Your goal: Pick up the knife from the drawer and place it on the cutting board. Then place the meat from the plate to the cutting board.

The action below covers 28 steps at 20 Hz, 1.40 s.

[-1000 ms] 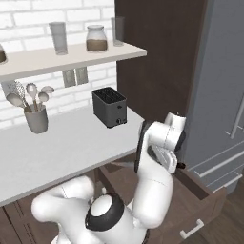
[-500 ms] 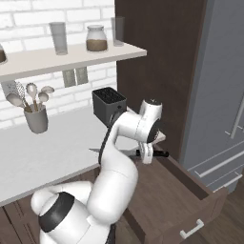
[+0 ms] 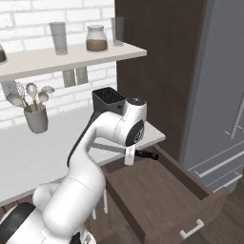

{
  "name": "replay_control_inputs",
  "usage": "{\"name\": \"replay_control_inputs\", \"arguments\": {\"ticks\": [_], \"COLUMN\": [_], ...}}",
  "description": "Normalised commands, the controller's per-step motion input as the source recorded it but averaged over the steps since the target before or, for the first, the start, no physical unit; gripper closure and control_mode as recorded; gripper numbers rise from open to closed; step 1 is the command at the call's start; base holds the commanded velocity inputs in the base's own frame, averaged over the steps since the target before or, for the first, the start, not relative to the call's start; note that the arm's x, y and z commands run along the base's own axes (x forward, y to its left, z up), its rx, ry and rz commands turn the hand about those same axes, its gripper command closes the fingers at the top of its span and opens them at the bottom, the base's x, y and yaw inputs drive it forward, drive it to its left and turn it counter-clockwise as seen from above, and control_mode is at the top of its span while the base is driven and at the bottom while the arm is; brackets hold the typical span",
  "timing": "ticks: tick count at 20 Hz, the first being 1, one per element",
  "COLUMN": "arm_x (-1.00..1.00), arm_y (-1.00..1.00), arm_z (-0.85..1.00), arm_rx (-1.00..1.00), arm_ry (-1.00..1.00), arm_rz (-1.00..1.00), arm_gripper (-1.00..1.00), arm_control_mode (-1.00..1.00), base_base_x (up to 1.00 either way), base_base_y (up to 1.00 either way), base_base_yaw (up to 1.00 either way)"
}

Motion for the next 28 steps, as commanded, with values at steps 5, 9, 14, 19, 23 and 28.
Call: {"name": "replay_control_inputs", "arguments": {"ticks": [5,9,14,19,23,28], "arm_x": [-0.17,0.00,0.00,0.00,0.00,0.00], "arm_y": [0.00,0.00,0.00,0.00,0.00,0.00], "arm_z": [0.00,0.00,0.00,0.00,0.00,0.00], "arm_rx": [0.00,0.00,0.00,0.00,0.00,0.00], "arm_ry": [0.00,0.00,0.00,0.00,0.00,0.00], "arm_rz": [-0.04,0.00,0.00,0.00,0.00,0.00], "arm_gripper": [1.00,1.00,1.00,1.00,1.00,1.00], "arm_control_mode": [1.00,1.00,1.00,1.00,1.00,1.00], "base_base_x": [-0.80,-1.00,-0.71,-0.22,0.00,0.00], "base_base_y": [0.00,0.45,0.92,0.72,0.00,-0.20], "base_base_yaw": [-0.11,-0.09,-0.01,0.29,0.88,0.94]}}
